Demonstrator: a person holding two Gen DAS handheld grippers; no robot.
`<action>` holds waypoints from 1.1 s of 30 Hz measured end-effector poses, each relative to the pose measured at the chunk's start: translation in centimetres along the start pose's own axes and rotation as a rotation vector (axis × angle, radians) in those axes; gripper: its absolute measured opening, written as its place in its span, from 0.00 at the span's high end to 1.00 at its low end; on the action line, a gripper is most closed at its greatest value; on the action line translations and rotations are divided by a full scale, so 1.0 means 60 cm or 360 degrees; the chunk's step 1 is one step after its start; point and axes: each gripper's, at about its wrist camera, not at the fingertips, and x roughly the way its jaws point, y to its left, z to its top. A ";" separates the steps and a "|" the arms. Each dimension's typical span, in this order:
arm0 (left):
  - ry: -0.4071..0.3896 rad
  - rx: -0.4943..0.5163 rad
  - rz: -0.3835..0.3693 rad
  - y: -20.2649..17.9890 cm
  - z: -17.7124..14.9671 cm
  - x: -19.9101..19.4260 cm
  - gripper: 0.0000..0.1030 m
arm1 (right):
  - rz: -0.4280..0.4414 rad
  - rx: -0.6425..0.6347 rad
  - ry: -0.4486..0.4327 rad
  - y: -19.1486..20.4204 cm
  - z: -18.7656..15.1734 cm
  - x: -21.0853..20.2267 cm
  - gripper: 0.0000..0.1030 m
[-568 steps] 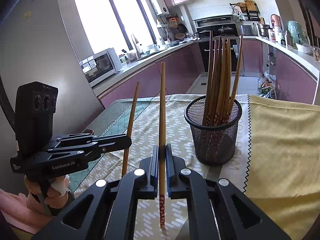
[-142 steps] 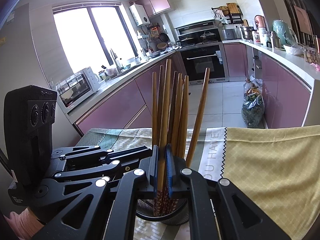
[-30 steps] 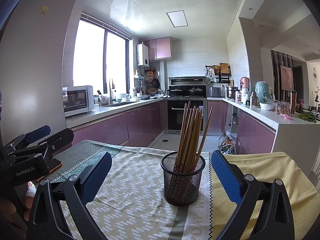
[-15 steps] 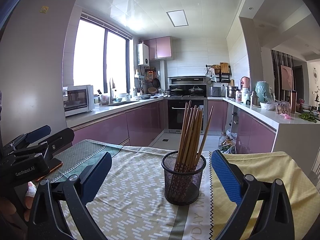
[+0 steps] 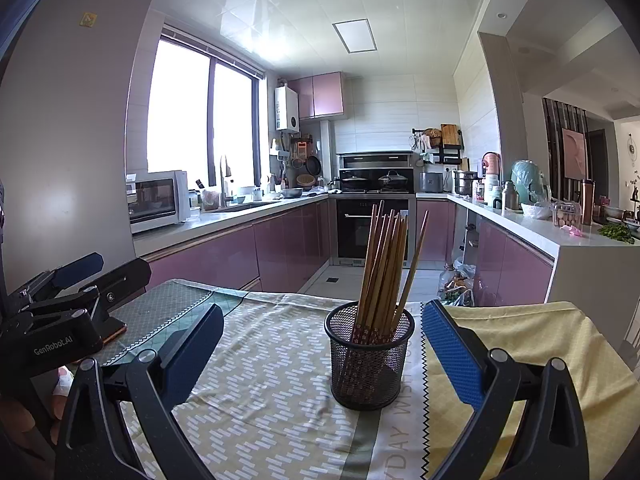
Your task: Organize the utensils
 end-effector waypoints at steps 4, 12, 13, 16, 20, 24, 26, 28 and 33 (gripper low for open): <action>0.0001 -0.0001 -0.0002 0.000 0.000 0.000 0.06 | -0.0001 0.0003 0.0001 -0.001 0.000 -0.001 0.06; 0.0008 0.0000 -0.0002 -0.001 -0.001 0.001 0.06 | 0.0000 0.0012 0.0001 -0.004 -0.001 -0.001 0.06; 0.0007 0.0000 -0.0002 0.000 -0.001 0.001 0.06 | -0.0002 0.0011 0.0002 -0.004 -0.001 -0.001 0.06; 0.0007 0.0001 -0.0002 -0.001 -0.001 0.001 0.06 | -0.0001 0.0011 0.0000 -0.004 -0.001 -0.001 0.06; 0.0007 -0.0001 -0.0002 0.000 -0.001 0.001 0.06 | -0.0002 0.0010 -0.0002 -0.004 -0.001 -0.001 0.06; 0.0007 -0.0001 -0.0002 0.000 0.000 0.001 0.06 | -0.0003 0.0010 -0.0003 -0.005 0.000 -0.002 0.06; 0.0008 -0.0001 -0.0002 0.000 -0.001 0.001 0.06 | -0.0001 0.0011 -0.0003 -0.005 0.000 -0.002 0.06; 0.0008 -0.0002 -0.0002 0.000 0.000 0.001 0.06 | -0.0002 0.0010 -0.0003 -0.005 0.000 -0.002 0.06; 0.0010 -0.0001 -0.0002 0.000 0.000 0.001 0.06 | -0.0002 0.0012 -0.0003 -0.004 0.000 -0.002 0.06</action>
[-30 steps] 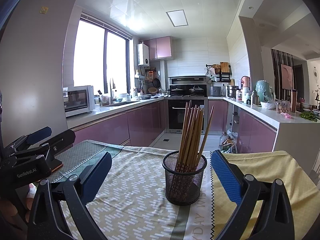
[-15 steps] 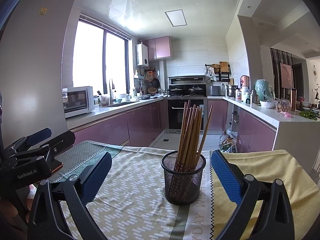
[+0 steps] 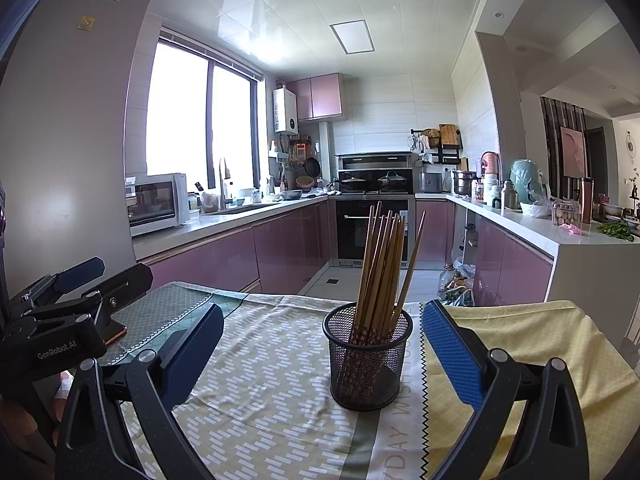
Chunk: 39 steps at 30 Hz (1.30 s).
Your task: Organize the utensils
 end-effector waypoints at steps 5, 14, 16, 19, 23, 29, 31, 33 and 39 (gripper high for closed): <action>0.0000 0.0000 0.0000 0.000 0.000 0.000 0.06 | -0.0001 0.0000 0.0001 0.000 0.000 0.000 0.06; 0.0001 0.0000 0.0000 0.000 0.001 0.000 0.06 | 0.0000 0.0001 -0.0001 -0.001 0.000 0.000 0.06; 0.0001 0.0000 0.0000 0.000 0.001 0.000 0.06 | 0.0001 0.0002 0.0001 -0.001 0.000 0.000 0.06; 0.0001 0.0000 0.0001 0.000 0.001 0.000 0.06 | 0.0002 0.0001 -0.0001 -0.001 0.000 0.000 0.06; 0.0002 0.0000 0.0000 0.000 0.000 -0.002 0.06 | 0.0001 0.0001 0.0000 -0.001 0.001 -0.001 0.06; 0.0005 -0.0001 -0.0003 0.000 0.000 -0.001 0.06 | 0.0000 -0.0001 -0.0002 0.001 0.001 -0.001 0.06; 0.0005 0.0000 -0.0003 -0.001 -0.002 -0.002 0.06 | 0.0002 0.0001 0.0000 0.001 0.001 -0.001 0.06; 0.0007 -0.0001 -0.0005 -0.001 -0.003 -0.003 0.06 | 0.0004 0.0001 0.0003 0.001 0.001 0.000 0.06; 0.0007 -0.0002 -0.0005 -0.001 -0.002 -0.003 0.06 | 0.0006 0.0000 -0.0001 0.002 0.003 0.000 0.06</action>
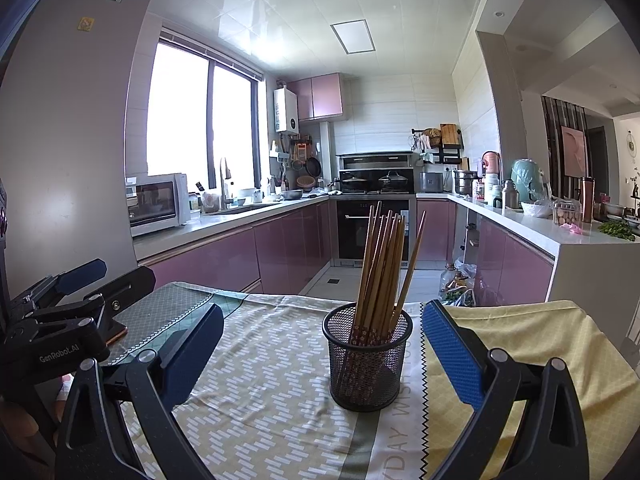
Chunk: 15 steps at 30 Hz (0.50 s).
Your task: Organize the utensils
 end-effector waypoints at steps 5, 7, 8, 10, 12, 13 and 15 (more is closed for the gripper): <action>0.0003 0.0000 0.0001 0.000 -0.001 -0.001 0.06 | 0.0000 -0.0001 0.0000 0.001 0.000 0.000 0.06; 0.0002 0.0000 0.0002 0.000 0.000 -0.001 0.06 | 0.0001 0.0001 0.0001 0.000 0.001 0.000 0.06; 0.0003 0.0000 0.0004 0.000 0.000 -0.001 0.06 | 0.0001 0.0002 0.0001 0.000 0.001 0.000 0.06; 0.0006 -0.0003 0.0000 0.000 -0.001 0.000 0.06 | 0.0002 0.0001 0.0002 0.000 0.001 0.000 0.06; 0.0006 -0.0003 0.0002 0.000 -0.001 -0.001 0.06 | 0.0000 0.0001 0.0000 0.000 0.001 0.000 0.06; 0.0005 -0.0001 0.0003 0.000 -0.001 0.000 0.06 | 0.0000 0.0002 0.0001 0.000 0.001 0.000 0.06; 0.0006 -0.0001 0.0004 0.000 -0.002 -0.001 0.06 | 0.0002 0.0003 0.0001 0.000 0.001 0.000 0.06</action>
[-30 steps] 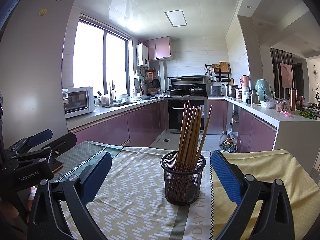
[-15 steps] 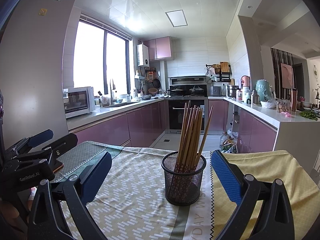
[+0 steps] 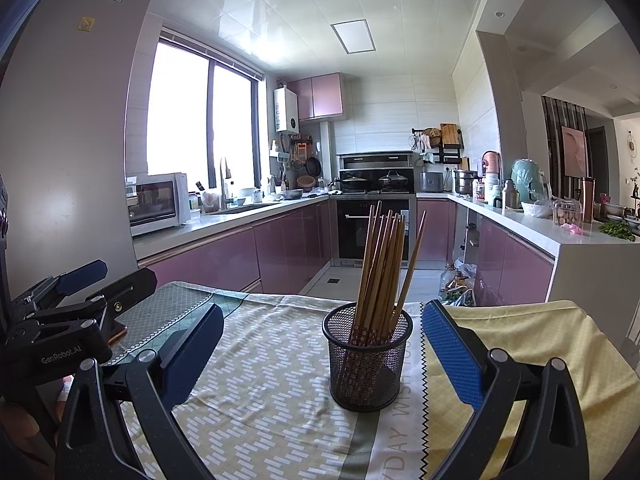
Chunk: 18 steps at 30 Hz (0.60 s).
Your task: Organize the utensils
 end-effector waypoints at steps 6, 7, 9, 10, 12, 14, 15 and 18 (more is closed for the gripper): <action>0.0006 -0.0001 -0.0001 0.002 -0.002 0.001 0.06 | -0.0002 0.0001 0.0001 -0.001 0.000 -0.001 0.06; 0.0006 -0.0004 -0.0004 0.002 -0.001 0.001 0.06 | -0.0002 0.0002 0.0001 -0.001 0.000 -0.001 0.06; 0.0006 -0.0003 -0.0002 0.002 -0.001 0.001 0.06 | 0.0000 0.0005 0.0000 -0.002 -0.001 -0.001 0.06; 0.0007 -0.0004 -0.0002 0.002 -0.002 0.000 0.06 | -0.0002 0.0005 0.0000 -0.002 -0.001 -0.001 0.06; 0.0006 -0.0003 -0.0001 0.002 -0.001 0.001 0.06 | 0.0000 0.0007 0.0004 -0.002 -0.001 -0.001 0.06; 0.0009 -0.0002 0.0000 0.002 -0.001 0.001 0.06 | 0.0000 0.0007 0.0004 -0.003 -0.001 -0.002 0.06; 0.0010 -0.0003 -0.0001 0.003 -0.003 -0.001 0.06 | 0.0001 0.0006 0.0006 -0.003 -0.001 -0.002 0.06; 0.0010 -0.0001 -0.0001 0.002 -0.001 0.001 0.06 | 0.0001 0.0007 0.0006 -0.003 -0.001 -0.001 0.06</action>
